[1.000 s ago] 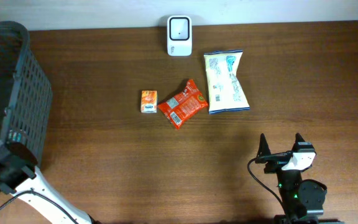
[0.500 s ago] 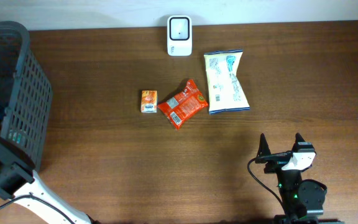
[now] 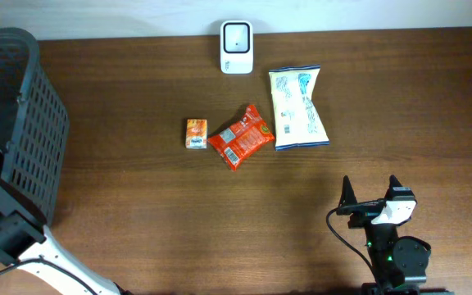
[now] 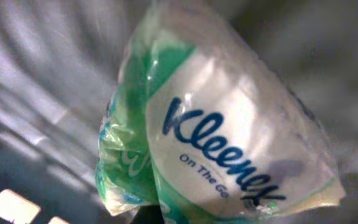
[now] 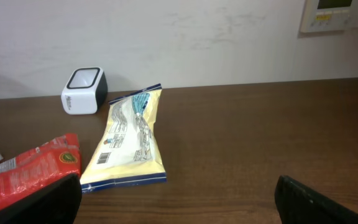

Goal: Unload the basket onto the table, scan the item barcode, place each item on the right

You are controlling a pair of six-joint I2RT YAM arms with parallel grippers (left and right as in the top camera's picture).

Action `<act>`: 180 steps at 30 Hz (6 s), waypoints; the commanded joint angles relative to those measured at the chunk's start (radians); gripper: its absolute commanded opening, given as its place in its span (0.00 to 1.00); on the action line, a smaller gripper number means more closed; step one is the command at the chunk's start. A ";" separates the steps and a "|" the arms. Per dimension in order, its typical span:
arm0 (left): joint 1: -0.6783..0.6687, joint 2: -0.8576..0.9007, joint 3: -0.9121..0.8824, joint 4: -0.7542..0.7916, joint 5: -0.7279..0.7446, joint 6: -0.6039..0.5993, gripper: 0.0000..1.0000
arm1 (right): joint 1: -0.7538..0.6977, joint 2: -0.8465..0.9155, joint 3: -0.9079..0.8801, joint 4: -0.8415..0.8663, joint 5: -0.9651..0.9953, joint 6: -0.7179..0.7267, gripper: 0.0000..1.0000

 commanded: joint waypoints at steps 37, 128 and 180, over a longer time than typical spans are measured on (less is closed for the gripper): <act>-1.105 -0.097 0.023 0.376 0.098 -0.401 0.77 | -0.006 -0.006 -0.007 -0.003 -0.005 0.007 0.98; -0.974 -1.033 -0.806 0.262 -0.011 -0.549 0.99 | 0.412 2.009 1.203 -0.167 -0.240 0.793 0.50; -0.974 -1.033 -0.806 0.262 -0.011 -0.549 0.99 | 0.335 1.796 1.501 -0.726 0.262 0.195 0.04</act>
